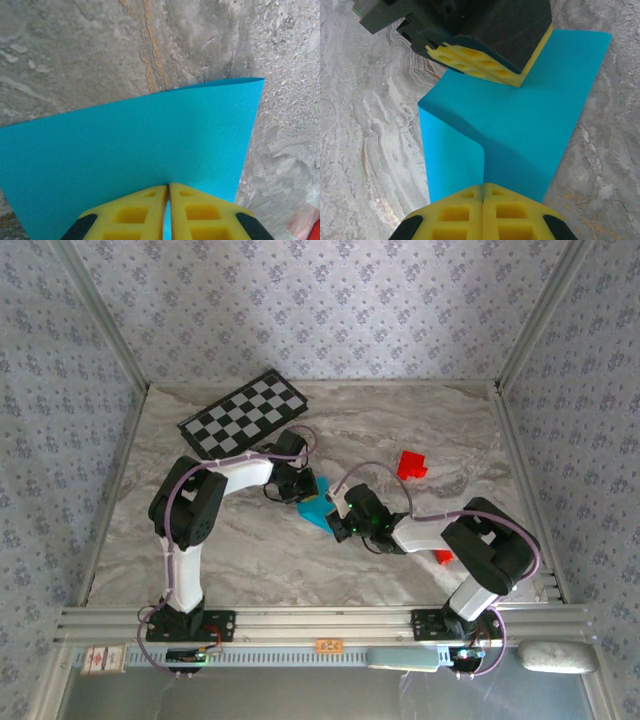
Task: Fold a paper plane with a square sheet of paper (pick it up from the middle)
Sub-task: Third fold the triangle at the center of the table.
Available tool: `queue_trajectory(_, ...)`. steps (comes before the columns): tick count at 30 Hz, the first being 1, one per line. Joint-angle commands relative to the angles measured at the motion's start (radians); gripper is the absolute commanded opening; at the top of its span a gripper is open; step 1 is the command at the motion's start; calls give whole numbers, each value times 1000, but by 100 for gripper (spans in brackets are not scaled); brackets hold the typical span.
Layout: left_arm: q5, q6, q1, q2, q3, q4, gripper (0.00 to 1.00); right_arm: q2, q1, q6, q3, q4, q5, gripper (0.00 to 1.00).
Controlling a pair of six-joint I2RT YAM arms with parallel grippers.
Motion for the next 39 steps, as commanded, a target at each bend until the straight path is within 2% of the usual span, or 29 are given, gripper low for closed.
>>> queue_trajectory(1,-25,29,-9,56,1,-77,11,14,4,10,32,-37,32,5)
queue_trajectory(39,1,48,-11,74,10,-78,10,68,3,12,84,-110,36,5)
